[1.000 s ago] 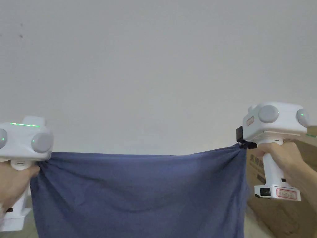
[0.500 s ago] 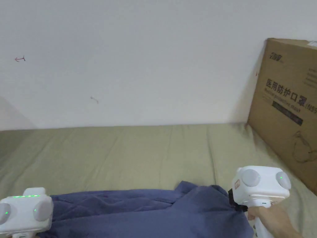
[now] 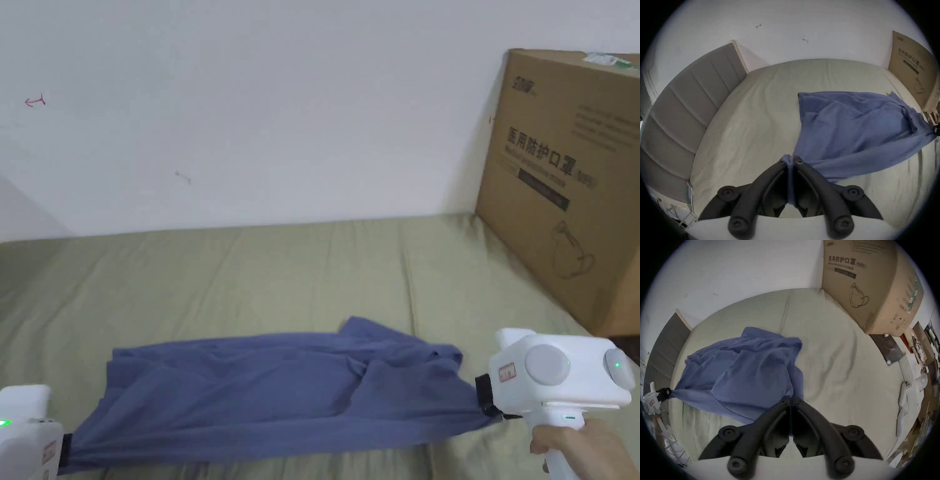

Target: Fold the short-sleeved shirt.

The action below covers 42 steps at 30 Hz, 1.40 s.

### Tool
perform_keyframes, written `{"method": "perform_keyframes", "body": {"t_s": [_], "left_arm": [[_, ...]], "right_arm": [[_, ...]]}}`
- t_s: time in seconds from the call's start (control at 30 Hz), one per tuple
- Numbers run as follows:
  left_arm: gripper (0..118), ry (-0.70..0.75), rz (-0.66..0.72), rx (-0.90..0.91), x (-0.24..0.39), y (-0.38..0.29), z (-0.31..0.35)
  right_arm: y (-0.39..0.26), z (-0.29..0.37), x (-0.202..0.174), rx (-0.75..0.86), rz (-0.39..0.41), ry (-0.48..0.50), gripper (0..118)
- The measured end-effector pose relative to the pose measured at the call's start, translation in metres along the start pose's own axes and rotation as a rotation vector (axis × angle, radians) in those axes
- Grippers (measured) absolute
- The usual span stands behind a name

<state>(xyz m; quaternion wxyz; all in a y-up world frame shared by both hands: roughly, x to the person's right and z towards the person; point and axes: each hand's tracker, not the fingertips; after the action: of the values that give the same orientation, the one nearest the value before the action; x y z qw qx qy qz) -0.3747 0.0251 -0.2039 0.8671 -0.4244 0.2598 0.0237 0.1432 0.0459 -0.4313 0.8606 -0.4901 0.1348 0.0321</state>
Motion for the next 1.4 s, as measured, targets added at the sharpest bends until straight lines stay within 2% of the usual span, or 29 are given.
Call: {"method": "perform_keyframes", "body": {"t_s": [0.13,0.3,0.4,0.5,0.6,0.7,0.73,0.77,0.8,0.83,0.87,0.9,1.0,1.03,1.07,1.1,1.13,1.2,1.27,1.33,1.37,1.4], "left_arm": [[2,0.031,-0.013,0.001,-0.009,-0.062,0.055],[2,0.0,0.002,-0.013,-0.019,-0.164,0.114],[2,0.029,-0.053,-0.036,-0.022,-0.221,0.136],[2,0.008,-0.026,-0.052,-0.027,-0.253,0.149],[2,0.012,-0.014,-0.042,-0.033,-0.265,0.156],[5,-0.008,0.028,-0.021,-0.037,-0.268,0.159],[11,-0.004,0.026,-0.018,-0.037,-0.27,0.16],[25,0.001,0.03,-0.013,-0.037,-0.272,0.162],[45,0.014,0.03,-0.013,-0.037,-0.272,0.164],[80,0.01,0.032,-0.016,-0.041,-0.273,0.162],[99,-0.005,0.049,-0.011,-0.044,-0.274,0.164],[108,-0.027,0.077,-0.014,-0.047,-0.274,0.167],[106,-0.053,0.139,0.014,-0.055,-0.272,0.184],[101,-0.049,0.15,0.017,-0.057,-0.272,0.188],[85,-0.063,0.168,0.038,-0.06,-0.273,0.193],[56,-0.11,0.183,0.065,-0.062,-0.276,0.2],[0,-0.131,0.192,0.071,-0.063,-0.278,0.204],[0,-0.136,0.191,0.044,-0.063,-0.283,0.205],[0,-0.115,0.165,0.015,-0.06,-0.297,0.204],[0,-0.098,0.163,0.006,-0.058,-0.307,0.201],[3,-0.097,0.172,0.003,-0.058,-0.308,0.205],[22,-0.12,0.199,0.012,-0.059,-0.309,0.206]], "right_arm": [[-0.072,0.038,0.01,-0.006,-0.008,0.009,0],[-0.19,0.082,0.024,-0.024,-0.036,0.015,0],[-0.248,0.092,0.033,-0.113,-0.02,-0.008,0],[-0.283,0.108,0.041,-0.105,-0.037,0.011,0],[-0.3,0.119,0.047,-0.085,-0.09,0.03,0],[-0.303,0.124,0.04,-0.078,-0.089,0.032,0],[-0.304,0.124,0.039,-0.073,-0.089,0.029,0],[-0.303,0.126,0.035,-0.062,-0.091,0.027,2],[-0.302,0.128,0.032,-0.055,-0.085,0.028,13],[-0.301,0.129,0.03,-0.049,-0.073,0.024,46],[-0.3,0.132,0.028,-0.043,-0.044,0.013,67],[-0.299,0.136,0.026,-0.034,-0.02,0.001,67],[-0.294,0.15,0.019,-0.013,0.014,0.02,67],[-0.292,0.151,0.019,-0.007,0.02,0.033,65],[-0.29,0.154,0.018,0.005,0.023,0.049,56],[-0.289,0.157,0.015,0.016,0.027,0.06,30],[-0.29,0.161,0.012,0.033,0.034,0.07,0],[-0.291,0.158,0.008,0.047,0.046,0.043,0],[-0.293,0.151,0.004,-0.008,0.092,0.091,0],[-0.296,0.142,0.003,-0.021,0.092,0.081,0],[-0.298,0.139,0.003,-0.027,0.09,0.073,0],[-0.299,0.137,0.004,-0.027,0.076,0.073,0]]}}
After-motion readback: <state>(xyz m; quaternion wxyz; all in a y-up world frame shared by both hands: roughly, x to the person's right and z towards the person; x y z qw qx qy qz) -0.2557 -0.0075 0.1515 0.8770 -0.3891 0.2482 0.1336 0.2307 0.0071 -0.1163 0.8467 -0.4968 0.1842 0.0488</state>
